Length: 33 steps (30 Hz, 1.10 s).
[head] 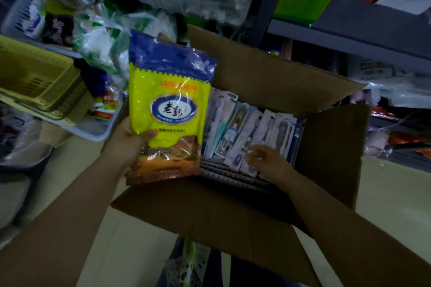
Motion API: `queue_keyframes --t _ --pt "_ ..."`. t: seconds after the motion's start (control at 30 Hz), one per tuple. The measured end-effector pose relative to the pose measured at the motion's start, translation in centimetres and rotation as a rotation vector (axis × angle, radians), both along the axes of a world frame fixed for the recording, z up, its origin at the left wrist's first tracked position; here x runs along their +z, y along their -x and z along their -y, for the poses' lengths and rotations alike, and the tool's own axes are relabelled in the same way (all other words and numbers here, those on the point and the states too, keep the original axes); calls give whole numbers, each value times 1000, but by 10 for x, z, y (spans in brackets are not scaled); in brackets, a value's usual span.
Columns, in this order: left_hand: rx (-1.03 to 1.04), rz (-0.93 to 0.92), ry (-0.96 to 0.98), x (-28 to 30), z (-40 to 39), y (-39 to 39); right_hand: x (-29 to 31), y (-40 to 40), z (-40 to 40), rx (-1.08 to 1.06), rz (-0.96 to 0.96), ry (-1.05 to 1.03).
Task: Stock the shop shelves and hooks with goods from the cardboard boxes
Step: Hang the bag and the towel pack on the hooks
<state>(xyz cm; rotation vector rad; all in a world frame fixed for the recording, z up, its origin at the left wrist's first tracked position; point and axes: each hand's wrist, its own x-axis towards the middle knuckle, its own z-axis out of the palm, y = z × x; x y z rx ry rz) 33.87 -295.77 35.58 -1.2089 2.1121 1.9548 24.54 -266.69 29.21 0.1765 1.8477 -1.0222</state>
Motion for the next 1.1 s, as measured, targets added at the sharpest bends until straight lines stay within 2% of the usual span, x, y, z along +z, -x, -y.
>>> queue_keyframes --t 0.07,0.2,0.43,0.6,0.7,0.83,0.93,1.1 --pt "45 28 26 -10 11 -8 -16 -16 -3 127 -53 -84" --pt "76 100 47 -30 27 -22 -45 -35 0 509 -139 -197" --pt "9 -13 98 -34 46 -37 -83 -45 45 741 -293 -161" --pt "26 -12 34 -38 56 -45 -107 -53 56 869 -495 -307" --pt "106 38 -29 -39 61 -51 -109 -57 57 868 -511 -291" --pt "130 75 -60 -37 68 -56 -104 -68 48 753 -385 -146" --pt "135 70 -74 -35 67 -55 -107 -63 45 665 -316 -165" --pt "129 43 -63 -30 57 -48 -107 -49 49 774 -337 -225"
